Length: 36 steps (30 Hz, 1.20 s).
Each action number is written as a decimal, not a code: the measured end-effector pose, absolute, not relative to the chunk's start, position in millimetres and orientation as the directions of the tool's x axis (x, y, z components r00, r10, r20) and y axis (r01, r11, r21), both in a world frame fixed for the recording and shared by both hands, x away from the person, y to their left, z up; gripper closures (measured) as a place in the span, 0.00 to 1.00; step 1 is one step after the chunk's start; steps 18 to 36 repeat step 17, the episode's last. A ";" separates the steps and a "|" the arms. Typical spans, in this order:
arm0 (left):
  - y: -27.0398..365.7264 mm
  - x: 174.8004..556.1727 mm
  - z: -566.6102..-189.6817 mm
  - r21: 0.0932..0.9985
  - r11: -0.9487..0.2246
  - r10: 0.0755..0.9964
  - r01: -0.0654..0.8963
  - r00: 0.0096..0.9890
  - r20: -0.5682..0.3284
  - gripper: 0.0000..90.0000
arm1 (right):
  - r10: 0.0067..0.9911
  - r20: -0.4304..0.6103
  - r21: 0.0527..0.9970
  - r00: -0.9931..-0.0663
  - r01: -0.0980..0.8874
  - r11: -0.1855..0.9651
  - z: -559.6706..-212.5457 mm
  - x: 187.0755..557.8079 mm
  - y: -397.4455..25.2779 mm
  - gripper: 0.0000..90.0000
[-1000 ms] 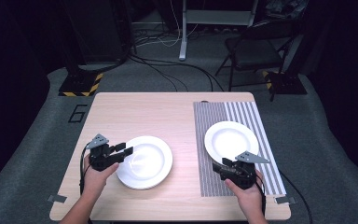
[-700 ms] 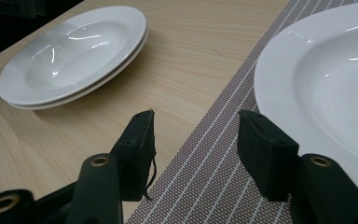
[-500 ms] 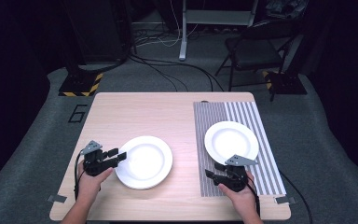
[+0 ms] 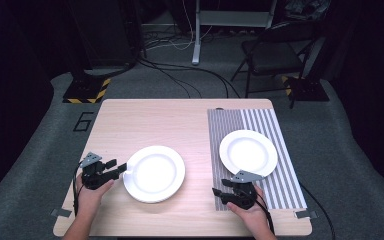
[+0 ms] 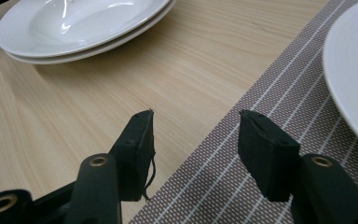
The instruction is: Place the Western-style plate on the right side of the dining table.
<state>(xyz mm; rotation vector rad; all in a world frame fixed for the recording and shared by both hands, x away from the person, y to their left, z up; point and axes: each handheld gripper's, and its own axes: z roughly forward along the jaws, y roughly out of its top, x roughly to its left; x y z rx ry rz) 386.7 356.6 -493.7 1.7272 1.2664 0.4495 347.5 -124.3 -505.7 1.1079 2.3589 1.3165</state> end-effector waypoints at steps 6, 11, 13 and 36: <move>366.0 389.8 -498.2 0.831 -0.020 0.908 0.555 0.359 -0.218 0.44 | 0.685 0.157 0.794 -0.711 0.504 0.341 -510.1 347.5 -117.6 0.49; 371.6 392.7 -502.0 0.822 -0.019 0.920 0.569 0.332 -0.209 0.44 | 0.676 0.145 0.791 -0.722 0.495 0.359 -512.9 348.3 -113.0 0.48; 373.9 394.0 -503.6 0.817 -0.018 0.925 0.577 0.320 -0.206 0.44 | 0.672 0.143 0.790 -0.727 0.493 0.365 -513.6 348.5 -111.4 0.46; 375.6 397.0 -506.8 0.805 -0.016 0.935 0.593 0.293 -0.197 0.43 | 0.664 0.115 0.794 -0.739 0.470 0.386 -515.7 346.9 -110.1 0.44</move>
